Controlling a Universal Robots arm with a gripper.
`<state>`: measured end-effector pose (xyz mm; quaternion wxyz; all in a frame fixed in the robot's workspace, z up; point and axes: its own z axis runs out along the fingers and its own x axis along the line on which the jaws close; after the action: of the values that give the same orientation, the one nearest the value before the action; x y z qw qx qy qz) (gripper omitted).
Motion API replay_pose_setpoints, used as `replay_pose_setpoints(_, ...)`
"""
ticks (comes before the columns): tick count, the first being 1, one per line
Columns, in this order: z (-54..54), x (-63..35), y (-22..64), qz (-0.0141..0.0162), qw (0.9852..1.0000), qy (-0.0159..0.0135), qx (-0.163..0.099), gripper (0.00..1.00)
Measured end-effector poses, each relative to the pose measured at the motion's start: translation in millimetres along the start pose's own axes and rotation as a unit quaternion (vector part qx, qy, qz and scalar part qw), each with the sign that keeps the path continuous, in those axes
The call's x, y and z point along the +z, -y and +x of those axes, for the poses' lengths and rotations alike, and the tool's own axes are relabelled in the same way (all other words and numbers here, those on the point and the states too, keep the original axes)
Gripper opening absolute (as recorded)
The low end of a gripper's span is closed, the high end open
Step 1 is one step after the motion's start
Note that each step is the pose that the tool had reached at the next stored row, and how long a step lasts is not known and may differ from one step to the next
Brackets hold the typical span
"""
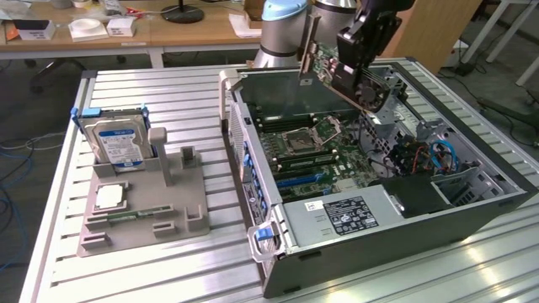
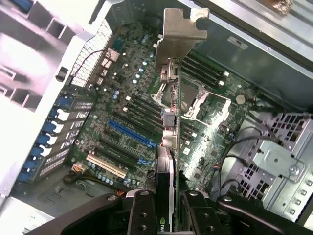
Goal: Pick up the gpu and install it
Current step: 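Insert the gpu into the slot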
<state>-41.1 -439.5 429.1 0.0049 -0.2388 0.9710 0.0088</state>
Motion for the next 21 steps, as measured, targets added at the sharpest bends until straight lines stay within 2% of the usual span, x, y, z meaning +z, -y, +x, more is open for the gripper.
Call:
replay_pose_setpoints(6,0.0,0.9,0.0,-0.0006,0.9990,-0.0007,-0.045,0.27)
replay_pose_setpoints(11,0.0,1.5,0.1,-0.0012,0.9962,-0.0013,-0.087,0.27)
replay_pose_setpoints(15,0.0,1.9,0.1,-0.0017,0.9924,-0.0018,-0.123,0.27)
replay_pose_setpoints(21,0.1,2.3,0.1,-0.0023,0.9851,-0.0025,-0.172,0.27)
